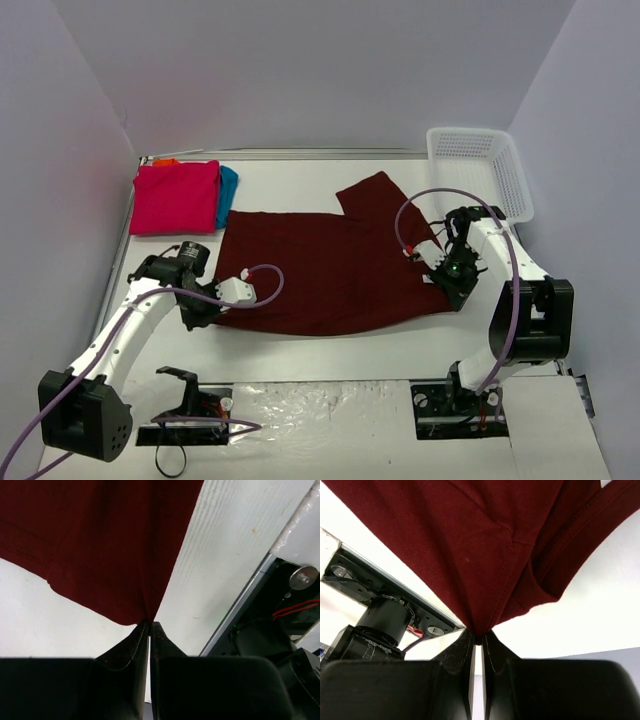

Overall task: Fold and stack the t-shirts
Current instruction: Fold the flattened tshirt in 1/3 of the way, then grap the side of the flattened tshirt furthest away from the robot with both arms

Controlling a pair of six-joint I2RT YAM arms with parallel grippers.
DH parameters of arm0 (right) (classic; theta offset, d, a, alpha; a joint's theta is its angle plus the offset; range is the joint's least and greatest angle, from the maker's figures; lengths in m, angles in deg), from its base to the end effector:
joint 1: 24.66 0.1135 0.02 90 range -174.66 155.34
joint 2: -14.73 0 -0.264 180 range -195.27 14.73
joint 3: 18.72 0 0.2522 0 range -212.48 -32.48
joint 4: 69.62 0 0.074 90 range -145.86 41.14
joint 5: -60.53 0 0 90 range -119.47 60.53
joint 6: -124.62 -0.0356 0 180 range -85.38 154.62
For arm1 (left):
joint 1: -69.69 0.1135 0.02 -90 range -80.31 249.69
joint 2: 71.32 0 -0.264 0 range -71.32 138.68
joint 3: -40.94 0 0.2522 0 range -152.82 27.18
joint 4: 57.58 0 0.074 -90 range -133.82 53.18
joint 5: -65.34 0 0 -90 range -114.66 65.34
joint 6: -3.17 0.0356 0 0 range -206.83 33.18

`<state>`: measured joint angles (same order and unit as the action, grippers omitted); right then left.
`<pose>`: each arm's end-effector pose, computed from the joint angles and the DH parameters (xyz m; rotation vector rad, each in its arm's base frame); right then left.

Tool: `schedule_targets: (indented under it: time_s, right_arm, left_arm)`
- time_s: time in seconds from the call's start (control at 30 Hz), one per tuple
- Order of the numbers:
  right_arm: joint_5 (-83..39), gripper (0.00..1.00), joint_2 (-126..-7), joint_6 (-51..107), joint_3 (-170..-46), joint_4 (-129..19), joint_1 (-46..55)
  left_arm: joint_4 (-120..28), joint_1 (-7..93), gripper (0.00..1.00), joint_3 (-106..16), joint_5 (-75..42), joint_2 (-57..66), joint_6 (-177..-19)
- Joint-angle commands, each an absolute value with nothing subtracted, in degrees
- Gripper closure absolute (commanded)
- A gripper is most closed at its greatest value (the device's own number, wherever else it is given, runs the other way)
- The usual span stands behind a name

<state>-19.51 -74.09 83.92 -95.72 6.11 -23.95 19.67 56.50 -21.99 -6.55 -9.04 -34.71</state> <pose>0.2660 0.0095 0.2168 -1.2832 2.7380 0.2135 0.1672 -0.0506 0.2452 1.5555 2.3300 -0.3112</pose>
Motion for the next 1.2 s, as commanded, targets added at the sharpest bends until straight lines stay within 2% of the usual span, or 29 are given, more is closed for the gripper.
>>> schedule_targets:
  time_s: [0.0,0.03,0.07,0.1,0.2,0.23,0.33,0.5,0.63,0.8,0.9,1.0,1.17]
  right_arm:
    - [-19.5,1.0,-69.8,85.2,-94.6,12.0,-24.4]
    - [-20.1,0.94,-69.5,85.2,-94.2,12.0,-24.4]
    - [-20.7,0.72,-69.2,85.2,-93.8,12.0,-24.4]
    - [-21.1,0.57,-69.1,85.4,-93.7,12.0,-24.4]
    - [-22.0,0.39,-68.7,85.3,-93.8,12.0,-24.4]
    - [-22.2,0.36,-68.6,85.3,-94.4,11.9,-24.3]
    - [-22.3,0.34,-68.7,85.3,-95.8,12.0,-24.4]
    - [-24.0,0.34,-68.9,84.9,-100.4,11.9,-24.4]
    - [-20.3,0.33,-69.5,84.0,-110.3,9.9,-26.8]
    - [-10.4,0.32,-71.6,75.0,-121.6,-2.0,-27.0]
    - [-6.8,0.33,-77.0,67.3,-125.7,-7.6,-27.0]
    - [-5.0,0.33,-80.6,64.8,-128.8,-9.1,-26.9]
    - [-3.4,0.34,-85.8,63.7,-128.8,-9.9,-26.5]
  left_arm:
    - [26.3,56.1,0.98,-25.1,-3.2,-10.0,-30.8]
    - [26.5,56.0,0.97,-25.3,-3.2,-10.0,-30.7]
    - [26.8,55.9,0.92,-25.9,-3.2,-10.2,-30.7]
    - [27.3,55.9,0.79,-26.3,-3.3,-10.2,-30.5]
    - [29.1,55.9,0.74,-27.7,-3.3,-10.2,-29.4]
    - [29.7,55.8,0.6,-27.9,-3.1,-10.1,-28.8]
    - [30.4,55.7,0.48,-28.2,-3.7,-9.7,-28.6]
    - [25.2,56.4,0.47,-28.7,-5.1,-9.5,-31.5]
    - [16.4,59.5,0.38,-34.2,-2.9,-5.6,-40.6]
    - [3.0,67.7,0.37,-44.0,9.4,6.6,-60.8]
    - [-2.3,70.7,0.37,-50.4,15.5,17.0,-72.4]
    - [-5.2,73.3,0.39,-54.6,20.5,22.3,-80.0]
    - [-7.8,74.3,0.39,-58.4,22.4,31.0,-83.0]
